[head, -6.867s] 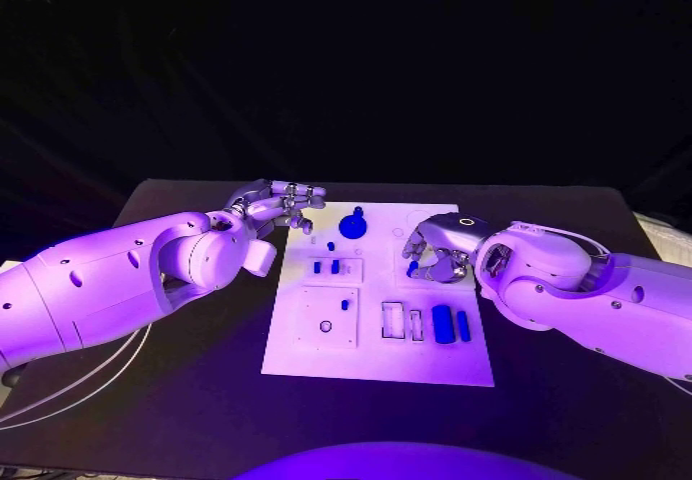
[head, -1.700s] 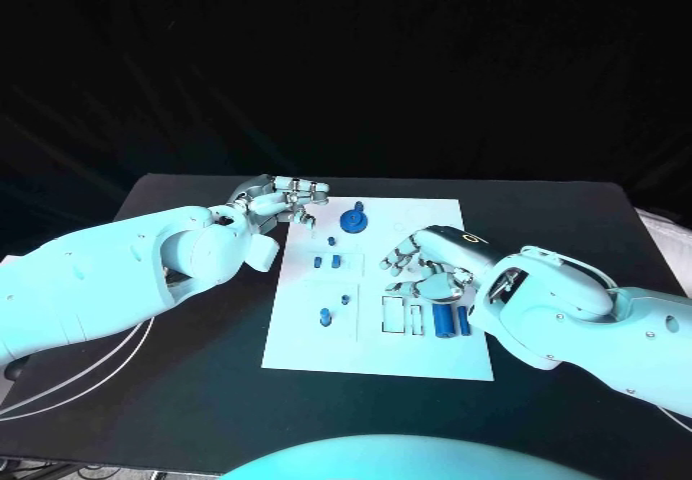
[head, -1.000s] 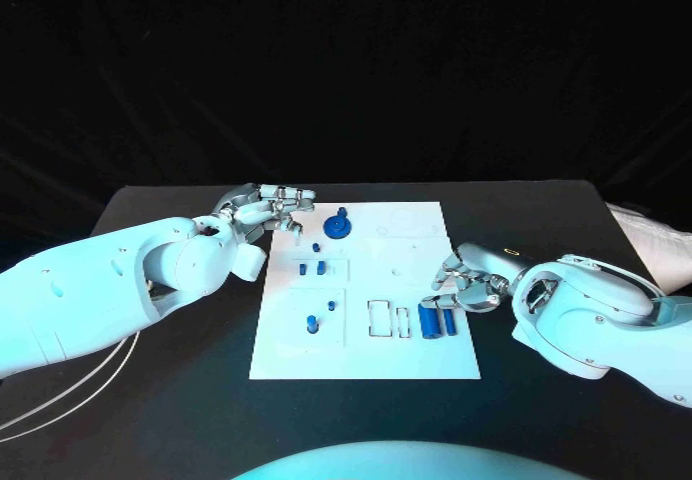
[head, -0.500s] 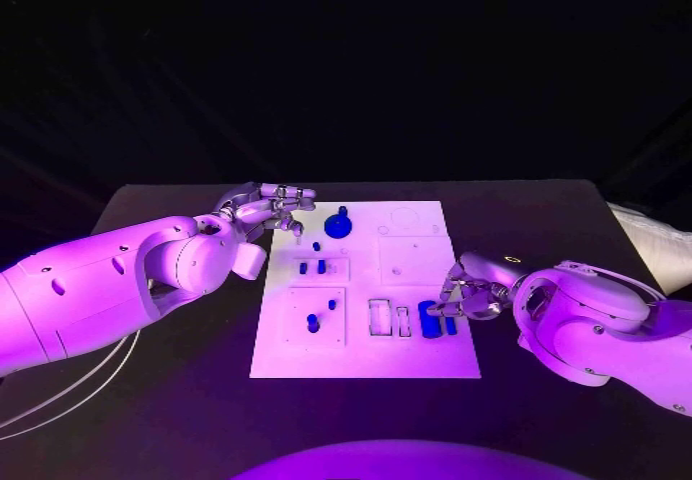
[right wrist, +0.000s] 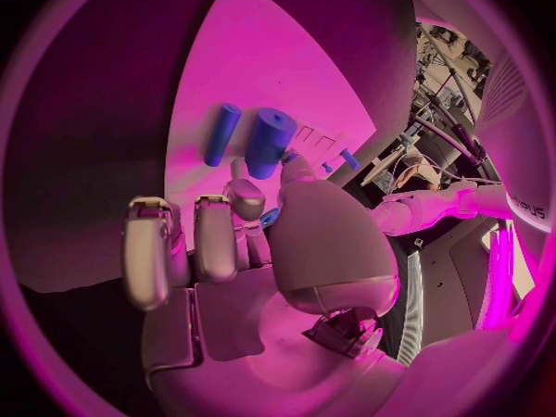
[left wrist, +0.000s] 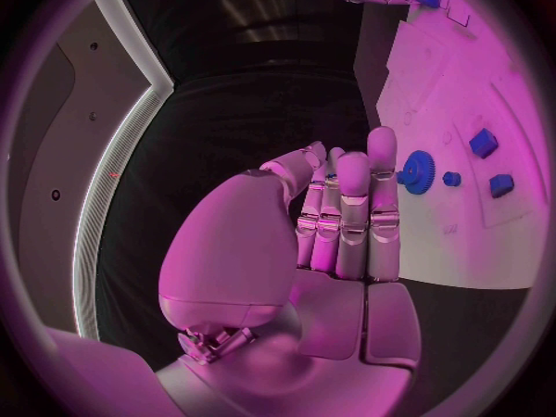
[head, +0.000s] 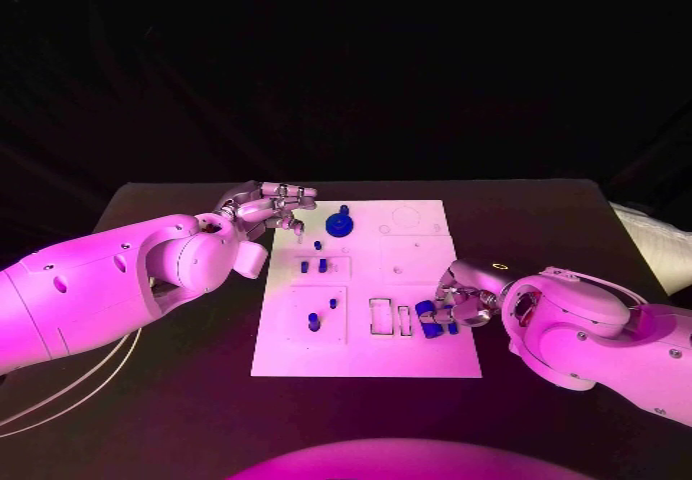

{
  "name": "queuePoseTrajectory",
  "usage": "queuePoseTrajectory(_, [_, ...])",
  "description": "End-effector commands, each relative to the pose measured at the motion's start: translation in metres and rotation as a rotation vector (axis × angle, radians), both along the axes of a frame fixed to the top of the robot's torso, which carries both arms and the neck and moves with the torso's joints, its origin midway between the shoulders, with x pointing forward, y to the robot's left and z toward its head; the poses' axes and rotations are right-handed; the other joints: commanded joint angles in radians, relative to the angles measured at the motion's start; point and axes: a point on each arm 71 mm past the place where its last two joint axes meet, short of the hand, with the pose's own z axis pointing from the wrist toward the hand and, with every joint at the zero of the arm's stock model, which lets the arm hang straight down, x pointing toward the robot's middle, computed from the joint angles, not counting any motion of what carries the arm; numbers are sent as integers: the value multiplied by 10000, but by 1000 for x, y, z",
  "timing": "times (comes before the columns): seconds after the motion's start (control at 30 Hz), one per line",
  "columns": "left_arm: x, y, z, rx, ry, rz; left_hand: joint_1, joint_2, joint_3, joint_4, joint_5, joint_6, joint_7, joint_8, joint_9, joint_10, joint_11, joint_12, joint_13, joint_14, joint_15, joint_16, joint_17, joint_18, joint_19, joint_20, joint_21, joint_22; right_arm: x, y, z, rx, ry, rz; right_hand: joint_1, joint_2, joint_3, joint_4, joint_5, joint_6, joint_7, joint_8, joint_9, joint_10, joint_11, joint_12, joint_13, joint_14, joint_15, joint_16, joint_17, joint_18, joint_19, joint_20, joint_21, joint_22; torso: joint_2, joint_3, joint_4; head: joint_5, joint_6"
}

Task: Assemble the parts on the task board

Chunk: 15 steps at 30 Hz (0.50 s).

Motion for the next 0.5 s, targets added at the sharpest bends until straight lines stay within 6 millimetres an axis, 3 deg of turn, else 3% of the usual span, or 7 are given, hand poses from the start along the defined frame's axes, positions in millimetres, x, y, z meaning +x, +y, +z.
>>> queuePoseTrajectory(0.03, [-1,-2,0,-131,10,-183,-50,99,-32,-49,23,-45,8,49,-17,-51,-2,85,15,-79,8,-25,-16,189,-44,42,-43,-18,-1,3,-4,-441,-106,254,352,97,-8,-93,110,0,-5,106,32,9,-78,-16,32,521,-81,73,16,-92,24,-46,59,442,2,0,3,-2,-3])
queuePoseTrajectory(0.2, [-1,-3,0,-186,26,-354,-56,100,-37,-50,24,-39,-1,56,-16,-58,-3,89,17,-96,9,-47,-54,189,-46,43,-49,-22,0,8,-10,-520,-91,384,780,303,56,-210,170,-19,-3,170,67,8,-82,-86,56,525,-85,108,59,-97,34,-53,71,465,1,-1,9,5,-13])
queuePoseTrajectory(0.5, [-1,-1,0,-160,34,-312,-156,114,-72,5,41,-75,21,53,-27,-125,17,94,16,-106,25,-44,-61,185,-49,56,-76,-42,-2,10,-18,-30,253,192,730,554,-19,-36,317,108,-42,220,111,76,-111,-157,70,544,-104,193,167,-119,95,-67,133,571,-11,-10,-20,4,-10])
